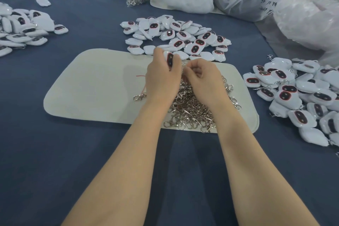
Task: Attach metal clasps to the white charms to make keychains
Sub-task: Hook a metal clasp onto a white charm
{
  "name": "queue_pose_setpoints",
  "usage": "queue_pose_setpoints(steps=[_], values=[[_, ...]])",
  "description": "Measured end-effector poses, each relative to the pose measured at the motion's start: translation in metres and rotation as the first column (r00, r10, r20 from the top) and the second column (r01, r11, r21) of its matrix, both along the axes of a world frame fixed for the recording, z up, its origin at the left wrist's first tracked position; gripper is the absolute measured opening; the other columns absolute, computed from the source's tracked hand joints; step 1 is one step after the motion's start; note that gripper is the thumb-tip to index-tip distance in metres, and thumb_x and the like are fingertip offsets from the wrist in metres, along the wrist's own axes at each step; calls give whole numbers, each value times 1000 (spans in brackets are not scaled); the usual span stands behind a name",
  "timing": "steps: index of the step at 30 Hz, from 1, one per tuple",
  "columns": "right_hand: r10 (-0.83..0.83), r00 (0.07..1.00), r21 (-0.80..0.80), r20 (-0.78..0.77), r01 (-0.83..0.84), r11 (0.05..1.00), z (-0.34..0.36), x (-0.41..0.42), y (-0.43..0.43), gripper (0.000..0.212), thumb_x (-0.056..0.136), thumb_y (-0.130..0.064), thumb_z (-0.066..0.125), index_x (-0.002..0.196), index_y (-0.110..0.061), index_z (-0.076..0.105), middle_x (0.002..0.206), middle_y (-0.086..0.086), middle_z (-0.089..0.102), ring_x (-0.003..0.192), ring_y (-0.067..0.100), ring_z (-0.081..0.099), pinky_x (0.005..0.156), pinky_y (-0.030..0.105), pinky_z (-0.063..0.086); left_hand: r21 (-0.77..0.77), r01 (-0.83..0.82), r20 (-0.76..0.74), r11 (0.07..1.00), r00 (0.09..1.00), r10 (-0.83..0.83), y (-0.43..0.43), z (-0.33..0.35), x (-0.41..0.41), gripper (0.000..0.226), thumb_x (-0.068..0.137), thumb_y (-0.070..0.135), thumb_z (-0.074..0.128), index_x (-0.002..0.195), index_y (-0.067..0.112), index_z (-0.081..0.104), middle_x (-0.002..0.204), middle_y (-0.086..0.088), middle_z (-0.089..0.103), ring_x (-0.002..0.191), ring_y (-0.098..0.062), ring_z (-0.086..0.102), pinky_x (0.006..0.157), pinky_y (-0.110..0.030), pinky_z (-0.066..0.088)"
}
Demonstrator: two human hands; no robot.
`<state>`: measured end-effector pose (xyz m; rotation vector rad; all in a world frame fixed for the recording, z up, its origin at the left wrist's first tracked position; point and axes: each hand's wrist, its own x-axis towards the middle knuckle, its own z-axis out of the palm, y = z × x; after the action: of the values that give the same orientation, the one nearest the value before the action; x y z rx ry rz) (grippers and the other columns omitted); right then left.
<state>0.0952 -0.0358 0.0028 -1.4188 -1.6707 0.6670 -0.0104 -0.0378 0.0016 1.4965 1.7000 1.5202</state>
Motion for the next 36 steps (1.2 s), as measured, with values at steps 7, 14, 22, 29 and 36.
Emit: queue_pose_setpoints(steps=[7,14,22,29,36], values=[[-49,996,44,-69,53,998,1,3,-1,17,94,-17,57,79,-25,56,73,-7,63,66,11,56,61,20,43,173,86,-190,981,980,-53,-2,-1,4,16,96,30,47,95,16,40,69,7,49,60,-14,47,56,-30,30],[20,947,25,-322,-12,1000,7,-9,-8,14,91,-9,60,85,-21,56,83,-6,62,77,7,59,79,24,50,-190,335,805,923,592,-49,7,7,-2,20,95,23,47,79,12,55,51,4,51,41,-6,43,41,-18,37],[129,933,91,-337,-105,990,10,-8,-10,16,89,-1,60,88,-17,59,82,-9,62,79,3,59,80,16,48,-109,573,975,812,219,-24,3,11,-6,29,94,23,43,66,15,48,40,9,33,30,-1,23,27,-12,19],[99,972,29,-212,-95,995,8,-6,-7,11,92,-9,59,85,-18,58,80,-4,63,77,10,58,77,27,50,-218,375,856,901,517,-9,3,9,-7,25,91,20,46,66,16,45,42,6,36,32,-6,24,32,-16,19],[154,945,-104,-288,-191,976,6,5,-4,10,94,-11,58,85,-12,62,66,-3,63,59,7,54,64,20,45,99,-2,184,995,983,-16,-1,3,-4,19,86,21,53,72,19,41,56,12,42,51,-3,39,52,-21,32]])
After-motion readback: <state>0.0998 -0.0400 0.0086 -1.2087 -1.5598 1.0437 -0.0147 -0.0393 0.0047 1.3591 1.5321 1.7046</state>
